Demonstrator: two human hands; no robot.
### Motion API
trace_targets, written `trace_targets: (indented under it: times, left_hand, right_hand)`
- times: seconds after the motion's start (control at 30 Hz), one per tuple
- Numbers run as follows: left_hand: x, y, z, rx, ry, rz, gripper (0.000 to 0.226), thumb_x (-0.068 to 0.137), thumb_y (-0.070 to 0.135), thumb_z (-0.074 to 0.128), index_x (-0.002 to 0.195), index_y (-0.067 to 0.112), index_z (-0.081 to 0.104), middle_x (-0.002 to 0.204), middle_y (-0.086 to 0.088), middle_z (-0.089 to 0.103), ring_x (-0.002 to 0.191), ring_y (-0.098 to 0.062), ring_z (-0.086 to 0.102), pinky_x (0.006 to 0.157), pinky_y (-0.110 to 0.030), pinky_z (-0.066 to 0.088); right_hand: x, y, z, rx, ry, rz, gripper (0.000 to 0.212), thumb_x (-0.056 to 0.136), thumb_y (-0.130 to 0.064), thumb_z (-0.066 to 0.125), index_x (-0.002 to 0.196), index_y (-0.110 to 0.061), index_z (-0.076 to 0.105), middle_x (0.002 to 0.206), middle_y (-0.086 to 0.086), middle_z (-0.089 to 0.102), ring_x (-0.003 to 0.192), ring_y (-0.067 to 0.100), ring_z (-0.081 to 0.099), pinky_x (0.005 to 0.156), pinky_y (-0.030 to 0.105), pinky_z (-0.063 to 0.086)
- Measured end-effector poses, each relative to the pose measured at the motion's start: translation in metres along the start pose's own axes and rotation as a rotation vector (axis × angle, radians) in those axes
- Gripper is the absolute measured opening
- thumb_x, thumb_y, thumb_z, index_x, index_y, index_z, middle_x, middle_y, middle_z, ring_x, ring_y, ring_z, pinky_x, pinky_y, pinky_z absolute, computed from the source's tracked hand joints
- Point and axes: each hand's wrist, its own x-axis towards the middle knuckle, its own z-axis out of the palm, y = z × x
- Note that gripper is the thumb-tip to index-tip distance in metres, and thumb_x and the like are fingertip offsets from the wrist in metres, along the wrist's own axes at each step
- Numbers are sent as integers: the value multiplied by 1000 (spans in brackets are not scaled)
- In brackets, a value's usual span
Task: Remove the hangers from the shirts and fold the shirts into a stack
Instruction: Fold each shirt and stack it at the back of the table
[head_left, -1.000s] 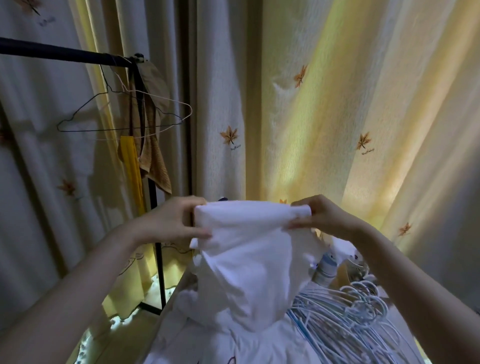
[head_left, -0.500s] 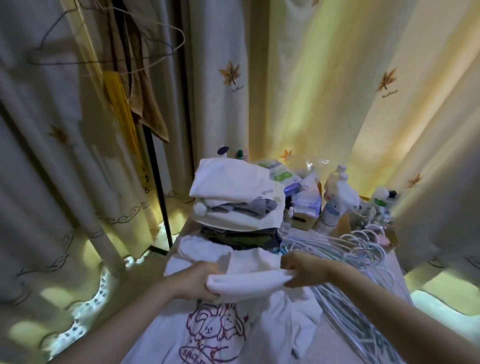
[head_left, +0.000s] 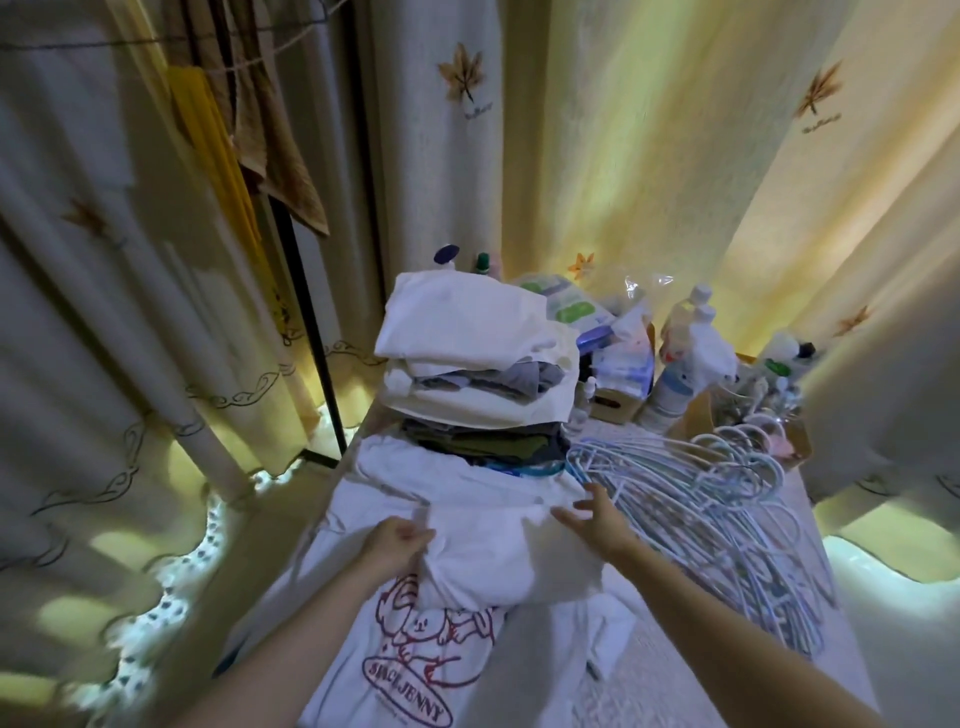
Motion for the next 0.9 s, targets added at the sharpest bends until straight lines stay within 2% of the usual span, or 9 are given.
trace_targets:
  times: [0.07, 0.2, 0.23, 0.33, 0.43, 0.57, 0.67, 0.8, 0.9]
  left_hand:
    - [-4, -7, 8, -14, -103, -147, 43, 91, 26, 62, 112, -11, 55, 84, -14, 59, 84, -31, 62, 71, -33, 43]
    - [-5, -16, 20, -119, -163, -286, 66, 91, 40, 58, 140, 2, 34, 137, -17, 46, 120, -30, 49, 87, -37, 51]
    - [-4, -15, 21, -121, -142, -287, 72, 90, 44, 58, 142, 2, 31, 142, -16, 42, 124, -31, 46, 91, -39, 50]
    - [1, -12, 26, -169, -128, -313, 82, 87, 50, 60, 144, 1, 27, 143, -16, 43, 124, -31, 48, 98, -40, 47]
    - [1, -3, 25, -427, -275, -355, 69, 86, 39, 65, 141, 7, 38, 136, -14, 51, 114, -28, 54, 93, -40, 48]
    - [-9, 35, 21, -216, -325, -41, 51, 89, 22, 62, 136, 12, 44, 119, -3, 61, 110, -21, 58, 99, -40, 47]
    - [-30, 90, 6, -30, -370, 222, 40, 87, 27, 64, 125, 27, 51, 114, 6, 62, 104, -12, 60, 91, -33, 51]
    - [-58, 163, -20, -204, -476, 467, 44, 71, 27, 72, 111, 37, 55, 109, 12, 70, 103, -12, 66, 87, -36, 54]
    - [-61, 212, -44, -360, -512, 575, 48, 71, 15, 72, 112, 33, 55, 93, 13, 74, 88, -9, 70, 67, -25, 56]
  right_hand:
    - [2, 11, 13, -46, -7, 136, 80, 85, -45, 65, 143, -6, 27, 137, 17, 46, 118, 31, 52, 88, 33, 43]
    - [-2, 27, 17, -42, 26, 229, 46, 84, -54, 60, 94, -9, 56, 91, 11, 58, 79, 24, 57, 72, 28, 40]
    - [-1, 31, 16, -32, 30, 225, 46, 84, -54, 60, 94, -9, 59, 91, 10, 61, 80, 23, 59, 73, 29, 43]
    - [-4, 37, 17, -58, 18, 243, 67, 84, -53, 61, 132, -9, 48, 132, 12, 53, 117, 29, 54, 97, 35, 42]
    - [-5, 38, 21, 40, 21, 260, 71, 83, -48, 65, 136, -5, 46, 136, 14, 51, 118, 32, 54, 97, 38, 46]
    - [-11, 41, 14, 234, -38, 276, 58, 81, -43, 70, 119, 0, 60, 112, 14, 66, 99, 32, 64, 91, 44, 52]
    - [-21, 27, 6, 378, -178, 225, 58, 81, -50, 65, 119, -6, 60, 108, 10, 69, 98, 30, 67, 93, 48, 52]
    - [-32, -14, -10, 659, -378, 77, 56, 75, -70, 45, 118, -37, 56, 114, -11, 69, 103, 12, 67, 80, 32, 57]
    - [-41, -59, -28, 937, -578, -123, 71, 70, -75, 48, 127, -33, 58, 136, 1, 56, 123, 23, 54, 91, 39, 52]
